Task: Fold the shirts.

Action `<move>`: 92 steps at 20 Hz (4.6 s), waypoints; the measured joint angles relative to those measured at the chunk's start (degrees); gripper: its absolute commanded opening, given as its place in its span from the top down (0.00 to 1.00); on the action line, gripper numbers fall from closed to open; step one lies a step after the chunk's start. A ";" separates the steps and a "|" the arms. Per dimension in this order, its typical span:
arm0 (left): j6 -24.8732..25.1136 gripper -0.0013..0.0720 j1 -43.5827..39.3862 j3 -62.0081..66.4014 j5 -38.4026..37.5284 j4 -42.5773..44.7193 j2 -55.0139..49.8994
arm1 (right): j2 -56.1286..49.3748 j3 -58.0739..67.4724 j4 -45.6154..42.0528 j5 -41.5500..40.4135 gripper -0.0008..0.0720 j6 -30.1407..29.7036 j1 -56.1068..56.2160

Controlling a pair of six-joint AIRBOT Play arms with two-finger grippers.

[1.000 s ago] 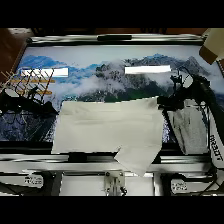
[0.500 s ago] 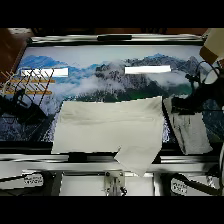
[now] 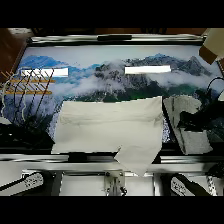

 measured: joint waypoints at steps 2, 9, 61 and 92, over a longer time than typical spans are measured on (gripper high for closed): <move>0.39 0.30 0.11 -1.86 1.01 0.13 0.24 | 0.28 -0.46 0.07 -0.02 0.36 -0.09 -0.28; 1.05 0.93 -0.20 -7.32 5.05 -3.91 0.42 | 0.85 -1.31 0.90 -0.15 0.31 -0.17 -0.42; -8.31 0.26 -12.50 39.54 11.17 -18.32 -24.04 | -30.34 24.74 1.38 -18.12 0.05 4.52 17.38; -7.80 0.93 -45.83 36.41 17.25 -27.04 -18.51 | -12.33 25.07 23.52 -0.39 0.91 4.55 15.17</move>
